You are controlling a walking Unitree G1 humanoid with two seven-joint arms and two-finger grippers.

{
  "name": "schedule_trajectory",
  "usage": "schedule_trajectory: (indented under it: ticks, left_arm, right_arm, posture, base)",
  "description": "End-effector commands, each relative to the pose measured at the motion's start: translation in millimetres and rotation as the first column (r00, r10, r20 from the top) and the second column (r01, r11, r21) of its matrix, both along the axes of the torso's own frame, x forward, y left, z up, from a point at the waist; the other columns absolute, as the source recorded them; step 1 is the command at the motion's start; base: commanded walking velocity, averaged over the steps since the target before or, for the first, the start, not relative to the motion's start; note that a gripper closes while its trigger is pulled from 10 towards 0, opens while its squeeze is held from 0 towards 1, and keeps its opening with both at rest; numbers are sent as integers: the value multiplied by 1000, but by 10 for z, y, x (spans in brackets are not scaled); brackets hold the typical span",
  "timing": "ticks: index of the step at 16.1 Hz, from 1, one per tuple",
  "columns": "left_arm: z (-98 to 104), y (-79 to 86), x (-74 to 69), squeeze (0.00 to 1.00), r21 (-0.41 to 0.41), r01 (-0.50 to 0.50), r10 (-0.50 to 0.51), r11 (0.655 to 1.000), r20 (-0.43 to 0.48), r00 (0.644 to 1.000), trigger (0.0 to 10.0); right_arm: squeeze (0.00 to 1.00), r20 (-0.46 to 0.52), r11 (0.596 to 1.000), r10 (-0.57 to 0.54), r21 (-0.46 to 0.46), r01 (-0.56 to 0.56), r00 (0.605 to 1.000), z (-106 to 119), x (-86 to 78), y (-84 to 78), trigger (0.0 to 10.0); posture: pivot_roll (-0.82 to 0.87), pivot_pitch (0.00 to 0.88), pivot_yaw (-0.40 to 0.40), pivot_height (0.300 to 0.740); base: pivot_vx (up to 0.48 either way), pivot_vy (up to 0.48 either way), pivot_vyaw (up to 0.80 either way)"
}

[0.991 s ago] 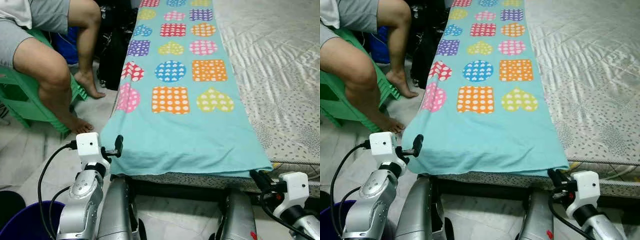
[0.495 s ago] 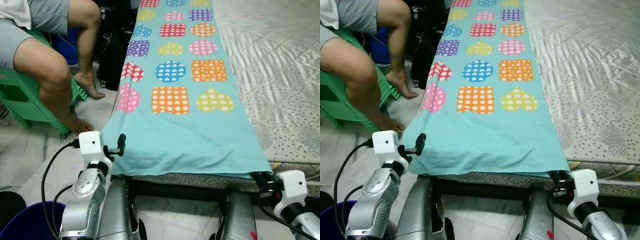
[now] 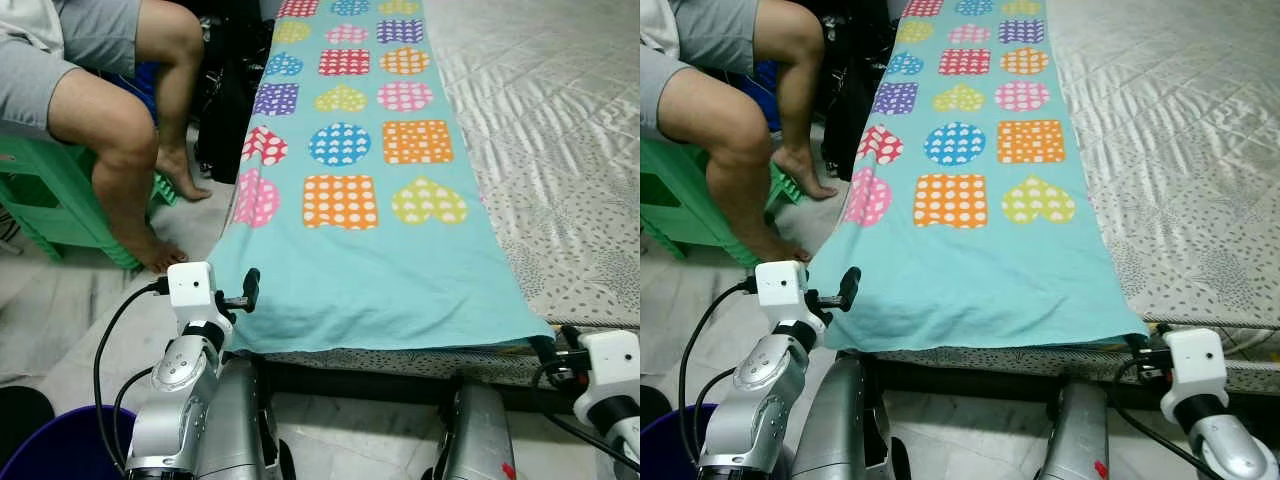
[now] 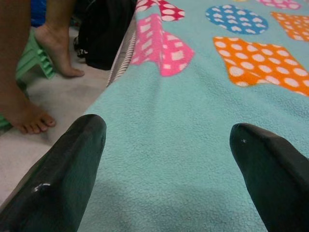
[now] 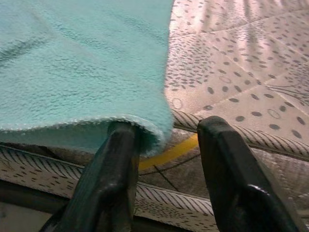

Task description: Clean up the room

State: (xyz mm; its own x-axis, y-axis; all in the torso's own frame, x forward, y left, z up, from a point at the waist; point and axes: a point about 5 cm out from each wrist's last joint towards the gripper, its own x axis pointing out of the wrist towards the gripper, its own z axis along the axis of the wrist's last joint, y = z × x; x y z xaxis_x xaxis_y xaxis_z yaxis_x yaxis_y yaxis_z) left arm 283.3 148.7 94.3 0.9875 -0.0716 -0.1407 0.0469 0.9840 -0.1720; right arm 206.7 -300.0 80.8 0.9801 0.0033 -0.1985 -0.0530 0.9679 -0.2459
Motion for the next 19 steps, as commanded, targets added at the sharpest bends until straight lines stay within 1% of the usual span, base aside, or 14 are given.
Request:
schedule_trajectory:
  ticks: [1,3,5,6,8,9,11,12,14,15,16,17,18,19]
  left_arm:
    - [-13,13,12,0,10,-3,3,1000,-3,1000,10000]
    - [-16,2,26,0,10,-2,2,1000,-1,1000,10000]
    - [-8,-1,28,0,-3,0,0,1000,6,1000,10000]
    - [-5,3,29,0,-4,0,0,1000,7,1000,10000]
    - [-7,17,32,0,1,-4,4,1000,6,1000,10000]
    - [-8,24,37,0,3,-5,5,1000,6,1000,10000]
    - [-11,25,49,0,7,-6,6,1000,6,1000,10000]
    - [-15,26,51,0,8,-6,6,1000,6,1000,10000]
    - [-18,25,56,0,8,-7,7,1000,8,1000,10000]
    - [-17,25,62,0,7,-7,7,1000,10,1000,10000]
    - [-17,25,63,0,7,-7,7,1000,11,1000,10000]
    - [-10,24,66,0,5,-6,6,1000,15,1000,10000]
    - [20,23,75,0,-8,-8,8,1000,32,999,10000]
    - [31,24,78,0,-11,-9,9,1000,39,999,10000]
  right_arm:
    - [1000,-20,999,-21,-29,20,1000,-29,-73,-98,10000]
    - [1000,-23,992,-79,-97,76,997,-35,-92,-237,10000]
    - [1000,17,981,-139,-131,140,990,29,1,-350,10000]
    - [1000,17,987,-114,-113,115,993,41,24,-335,10000]
    - [1000,-45,998,45,-52,-47,998,21,34,-234,10000]
    - [1000,-99,987,161,13,-160,982,3,-2,-179,10000]
    - [1000,-239,921,389,83,-380,890,-49,-166,-89,10000]
    - [1000,-324,870,487,104,-481,811,-74,-285,-73,10000]
    - [1000,-378,834,537,108,-541,754,-55,-346,-98,10000]
    - [1000,-311,867,481,29,-498,820,35,-189,-161,10000]
    - [1000,-297,871,475,27,-490,828,58,-163,-172,10000]
    - [1000,-214,900,430,25,-435,877,150,-38,-177,10000]
    - [1000,-68,944,329,6,-329,942,300,183,-128,10000]
    - [1000,-33,951,308,12,-308,951,335,226,-103,10000]
  posture:
    - [-142,111,109,495]
    - [-144,108,107,495]
    - [-139,100,107,495]
    - [-137,98,106,495]
    - [-136,94,108,495]
    - [-136,92,106,495]
    - [-141,85,103,495]
    - [-142,83,102,495]
    - [-146,77,102,495]
    - [-148,74,104,495]
    - [-148,74,104,495]
    - [-149,73,104,495]
    - [-147,65,105,495]
    - [-147,65,105,495]
  base:
    - [0,0,0]
    - [0,0,0]
    - [0,0,0]
    - [0,0,0]
    - [0,0,0]
    - [0,0,0]
    - [0,0,0]
    - [0,0,0]
    - [0,0,0]
    - [0,0,0]
    - [0,0,0]
    - [0,0,0]
    - [0,0,0]
    - [0,0,0]
